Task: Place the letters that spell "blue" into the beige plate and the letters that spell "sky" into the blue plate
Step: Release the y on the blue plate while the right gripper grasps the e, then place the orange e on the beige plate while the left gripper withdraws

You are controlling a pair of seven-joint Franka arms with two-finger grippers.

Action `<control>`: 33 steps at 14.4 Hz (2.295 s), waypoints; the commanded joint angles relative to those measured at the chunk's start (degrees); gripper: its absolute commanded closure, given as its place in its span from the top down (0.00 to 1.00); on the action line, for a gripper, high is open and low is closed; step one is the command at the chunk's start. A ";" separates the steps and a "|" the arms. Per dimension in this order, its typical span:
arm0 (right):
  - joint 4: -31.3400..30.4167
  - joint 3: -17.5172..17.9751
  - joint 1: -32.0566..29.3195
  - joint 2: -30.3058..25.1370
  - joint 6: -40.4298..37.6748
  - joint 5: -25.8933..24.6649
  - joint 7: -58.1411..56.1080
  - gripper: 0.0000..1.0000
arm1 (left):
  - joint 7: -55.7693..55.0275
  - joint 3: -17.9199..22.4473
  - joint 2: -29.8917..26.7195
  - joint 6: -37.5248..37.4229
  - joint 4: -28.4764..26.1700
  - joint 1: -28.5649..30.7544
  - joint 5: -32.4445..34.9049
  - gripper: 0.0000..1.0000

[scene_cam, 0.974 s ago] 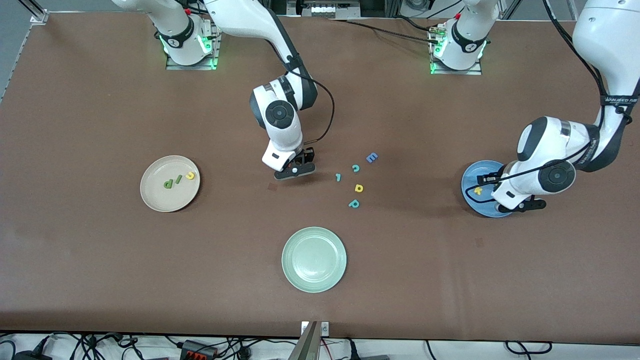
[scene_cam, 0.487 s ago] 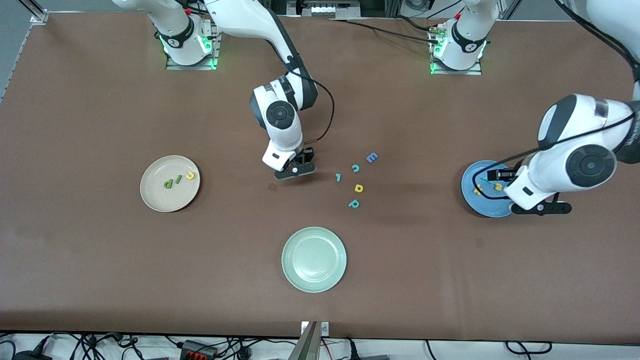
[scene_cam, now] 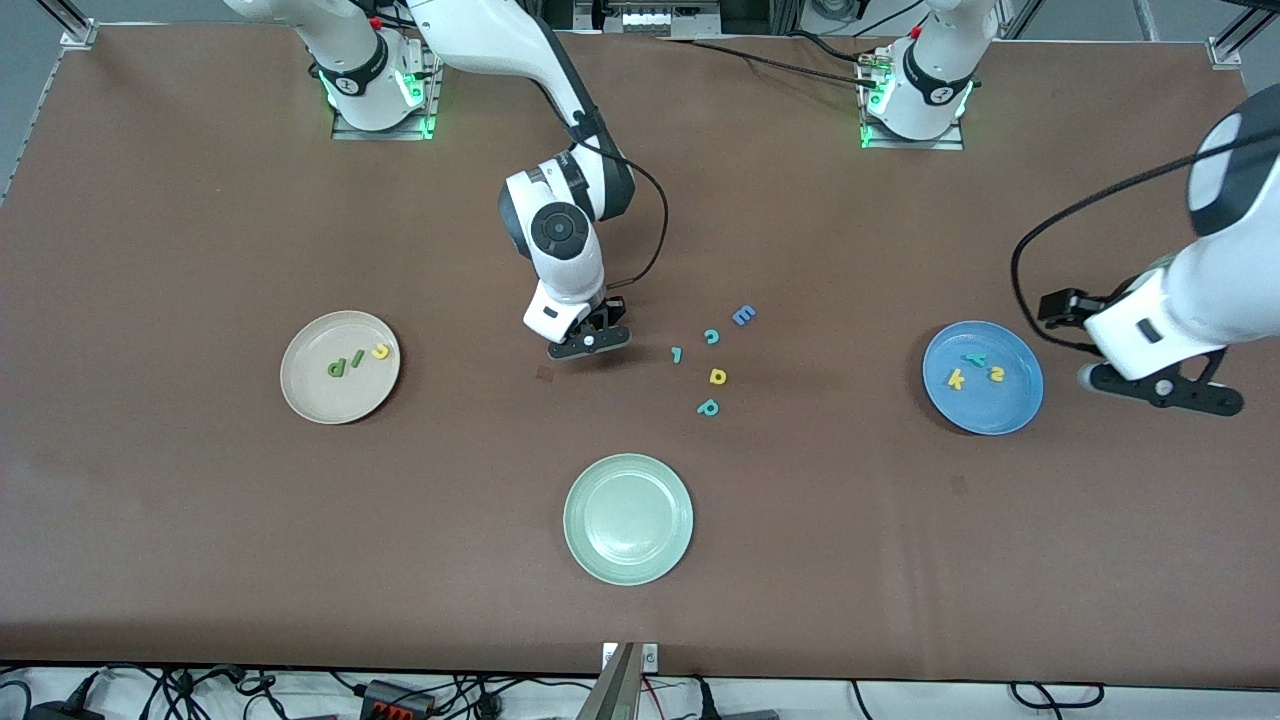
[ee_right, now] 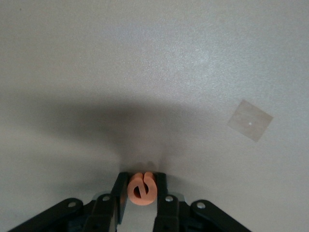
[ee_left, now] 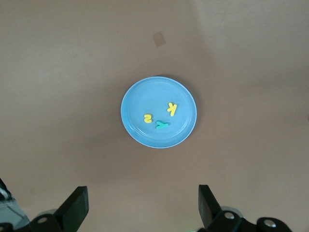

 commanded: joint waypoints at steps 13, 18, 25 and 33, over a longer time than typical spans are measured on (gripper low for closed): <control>-3.01 -25.86 -11.25 -4.23 -26.93 0.48 -27.22 0.13 | 7.78 40.22 -29.28 18.08 -24.06 -28.28 -18.60 1.00; -6.96 -25.51 -15.67 -2.21 -23.43 0.92 -31.47 0.16 | 7.76 44.53 -29.19 18.08 -24.33 -31.17 -23.79 1.00; -8.82 -24.97 -14.89 -3.69 -21.02 1.79 -31.73 1.00 | 7.32 44.44 -26.55 17.38 -21.16 -30.48 -22.03 1.00; 13.15 -31.83 -16.99 -5.19 -42.04 2.15 -30.06 1.00 | 2.67 44.45 -26.29 14.75 -20.72 -30.56 -22.65 1.00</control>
